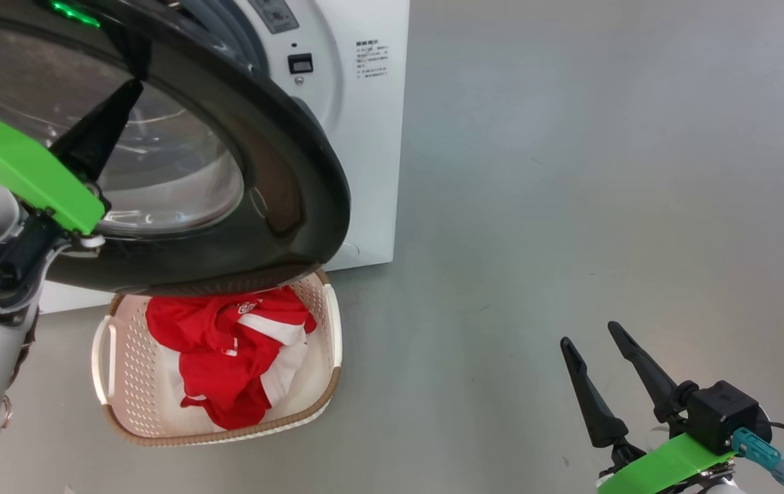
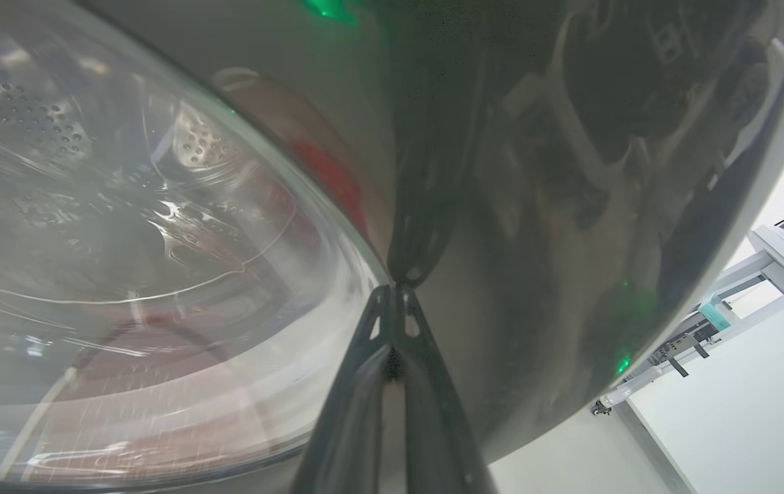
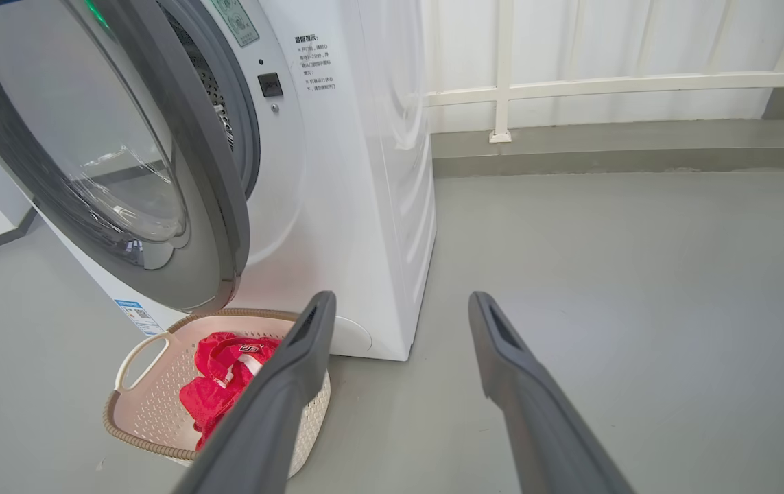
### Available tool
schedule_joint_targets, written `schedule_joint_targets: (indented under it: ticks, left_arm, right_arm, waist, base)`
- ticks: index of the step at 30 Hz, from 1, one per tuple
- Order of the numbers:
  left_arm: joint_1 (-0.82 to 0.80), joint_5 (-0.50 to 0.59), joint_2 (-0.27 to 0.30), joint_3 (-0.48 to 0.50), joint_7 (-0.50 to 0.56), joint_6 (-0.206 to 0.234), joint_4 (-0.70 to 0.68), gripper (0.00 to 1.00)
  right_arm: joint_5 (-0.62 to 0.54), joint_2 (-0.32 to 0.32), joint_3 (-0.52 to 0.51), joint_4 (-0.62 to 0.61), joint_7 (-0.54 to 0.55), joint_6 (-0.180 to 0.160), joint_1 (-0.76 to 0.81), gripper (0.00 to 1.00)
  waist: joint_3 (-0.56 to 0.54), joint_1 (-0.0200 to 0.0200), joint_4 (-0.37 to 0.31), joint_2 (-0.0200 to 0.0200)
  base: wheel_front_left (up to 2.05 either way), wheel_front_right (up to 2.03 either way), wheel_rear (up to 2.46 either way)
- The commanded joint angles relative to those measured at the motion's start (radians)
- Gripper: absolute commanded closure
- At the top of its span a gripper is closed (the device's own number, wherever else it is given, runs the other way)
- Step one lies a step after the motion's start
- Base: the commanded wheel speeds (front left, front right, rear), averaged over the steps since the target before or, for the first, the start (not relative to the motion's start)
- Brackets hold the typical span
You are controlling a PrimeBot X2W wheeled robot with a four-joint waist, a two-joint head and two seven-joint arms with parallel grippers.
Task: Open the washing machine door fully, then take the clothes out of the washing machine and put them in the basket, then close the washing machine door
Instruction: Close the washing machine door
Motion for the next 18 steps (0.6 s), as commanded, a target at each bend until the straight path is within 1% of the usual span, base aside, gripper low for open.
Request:
schedule_joint_targets:
  ticks: [1, 11, 16, 17, 18]
  left_arm:
    - [-0.058, -0.013, 0.049, 0.026, -0.017, -0.007, -0.015, 1.00]
    - [-0.035, -0.061, 0.055, -0.038, -0.036, -0.007, -0.017, 1.00]
    - [0.021, -0.083, 0.068, -0.060, -0.088, -0.007, -0.051, 1.00]
    - [0.038, -0.083, 0.072, -0.065, -0.105, -0.007, -0.057, 0.96]
    - [0.055, -0.083, 0.075, -0.069, -0.124, -0.007, -0.062, 0.89]
  right_arm:
    - [-0.005, -0.007, 0.017, -0.023, -0.006, 0.006, -0.022, 0.00]
    - [-0.004, -0.009, 0.010, -0.023, -0.006, 0.006, -0.017, 0.00]
    - [-0.005, -0.018, 0.004, -0.025, -0.006, 0.006, -0.009, 0.00]
    - [-0.005, -0.019, 0.001, -0.024, -0.006, 0.006, -0.006, 0.00]
    - [-0.004, -0.020, -0.002, -0.024, -0.006, 0.006, -0.004, 0.00]
  waist:
    - [0.002, 0.0000, -0.005, -0.0001]
    - [-0.012, 0.0000, 0.026, -0.0001]
    - [-0.024, 0.0000, 0.059, -0.0001]
    - [-0.027, 0.0000, 0.066, -0.0001]
    - [-0.029, 0.0000, 0.074, -0.0001]
  base:
    - [0.00, 0.00, 0.00]
    - [0.00, 0.00, 0.00]
    - [0.00, 0.00, 0.00]
    - [0.00, 0.00, 0.00]
    - [0.00, 0.00, 0.00]
